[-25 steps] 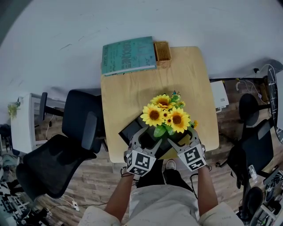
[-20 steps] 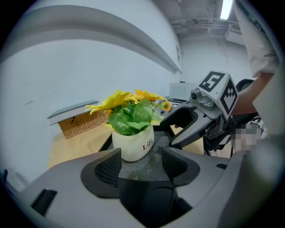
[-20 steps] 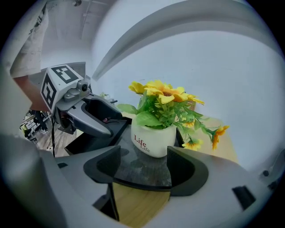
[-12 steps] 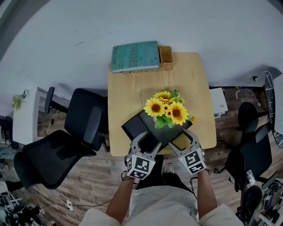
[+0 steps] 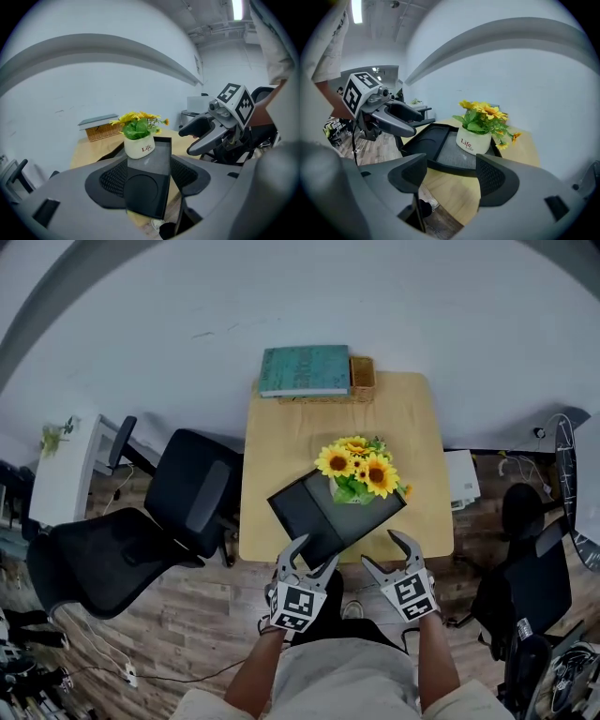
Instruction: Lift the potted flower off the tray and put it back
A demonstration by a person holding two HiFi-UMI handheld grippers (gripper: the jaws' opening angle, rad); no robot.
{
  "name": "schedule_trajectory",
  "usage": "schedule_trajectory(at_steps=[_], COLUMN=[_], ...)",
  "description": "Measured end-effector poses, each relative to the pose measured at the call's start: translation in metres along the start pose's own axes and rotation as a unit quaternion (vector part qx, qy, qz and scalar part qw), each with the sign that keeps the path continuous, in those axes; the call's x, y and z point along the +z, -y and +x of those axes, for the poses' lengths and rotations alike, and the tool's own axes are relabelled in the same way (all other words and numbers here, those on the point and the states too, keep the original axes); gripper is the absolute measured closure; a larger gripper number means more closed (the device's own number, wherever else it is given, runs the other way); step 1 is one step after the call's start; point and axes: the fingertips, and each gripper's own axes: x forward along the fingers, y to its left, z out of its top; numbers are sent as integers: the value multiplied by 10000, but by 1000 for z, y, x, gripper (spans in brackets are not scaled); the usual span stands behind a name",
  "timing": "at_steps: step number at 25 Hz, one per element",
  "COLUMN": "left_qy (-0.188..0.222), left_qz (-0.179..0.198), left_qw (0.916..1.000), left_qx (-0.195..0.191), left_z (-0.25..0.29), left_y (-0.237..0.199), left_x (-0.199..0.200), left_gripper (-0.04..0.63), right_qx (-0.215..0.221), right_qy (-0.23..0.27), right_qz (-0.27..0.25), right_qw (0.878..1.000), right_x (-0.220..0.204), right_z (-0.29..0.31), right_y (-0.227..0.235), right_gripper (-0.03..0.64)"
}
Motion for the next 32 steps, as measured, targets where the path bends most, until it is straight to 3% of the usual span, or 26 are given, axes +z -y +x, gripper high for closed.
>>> schedule_trajectory(at_steps=[10,27,32], left_qy=[446,469,686], left_qz=[-281,-381,-377], left_qw=[9974,9963,9941], left_qx=[492,616,755], left_z=[-43,-64,-67], left_y=[11,27,20], left_x=[-5,-24,-14], left_gripper=[313,314,313], right_qx=[-34,-144,-368], right_qy=[432,533,815], right_qz=[19,81,135], right_qw=[9991,9984,9959], right_x=[8,-4,7], right_z=[-37,-53,-58], right_y=[-24,-37,-28], right_gripper=[296,296,296])
